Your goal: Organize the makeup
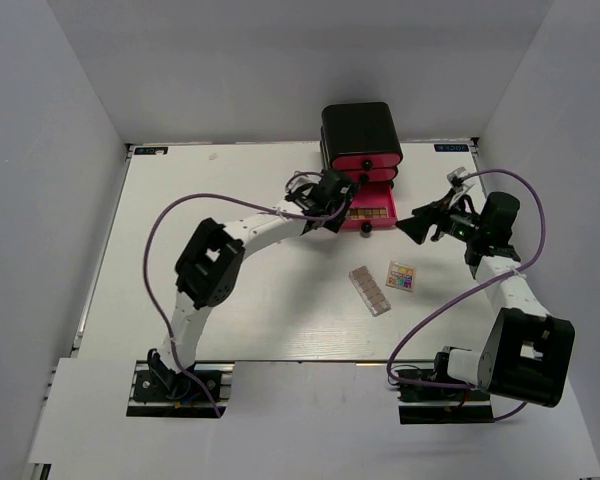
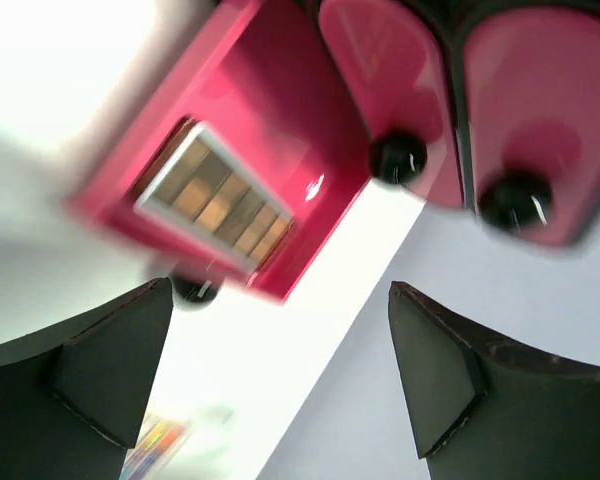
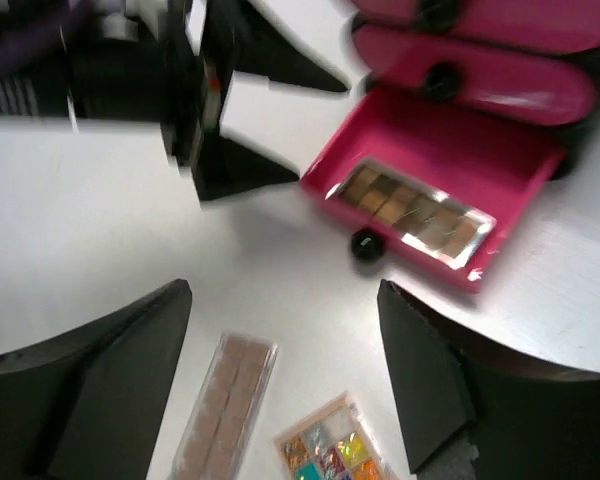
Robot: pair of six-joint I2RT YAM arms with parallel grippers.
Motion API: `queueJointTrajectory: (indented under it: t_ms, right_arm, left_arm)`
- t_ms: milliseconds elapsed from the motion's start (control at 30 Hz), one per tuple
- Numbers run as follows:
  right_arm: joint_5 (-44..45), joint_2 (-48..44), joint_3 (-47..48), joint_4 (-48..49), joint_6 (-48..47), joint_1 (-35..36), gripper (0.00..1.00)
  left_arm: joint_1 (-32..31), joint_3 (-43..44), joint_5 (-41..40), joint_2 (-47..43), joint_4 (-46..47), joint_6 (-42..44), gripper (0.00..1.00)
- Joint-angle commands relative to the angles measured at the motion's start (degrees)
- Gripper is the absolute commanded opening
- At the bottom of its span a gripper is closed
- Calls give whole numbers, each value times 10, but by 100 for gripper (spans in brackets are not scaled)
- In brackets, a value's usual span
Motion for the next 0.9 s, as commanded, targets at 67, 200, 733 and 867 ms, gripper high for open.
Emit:
queueJointTrajectory:
  t_ms: [67, 200, 733, 867]
  right_arm:
    - [-157, 18, 62, -266, -389, 28, 89]
    - [-93, 41, 102, -522, -566, 82, 89]
    - [265, 95, 104, -486, -275, 279, 82]
    - [329, 124, 115, -477, -220, 326, 89]
  left_arm:
    - [6, -204, -25, -227, 75, 88, 98]
    - [6, -397, -83, -430, 121, 132, 98]
    - [6, -741, -62, -771, 254, 253, 98]
    - [6, -743, -62, -787, 204, 256, 98]
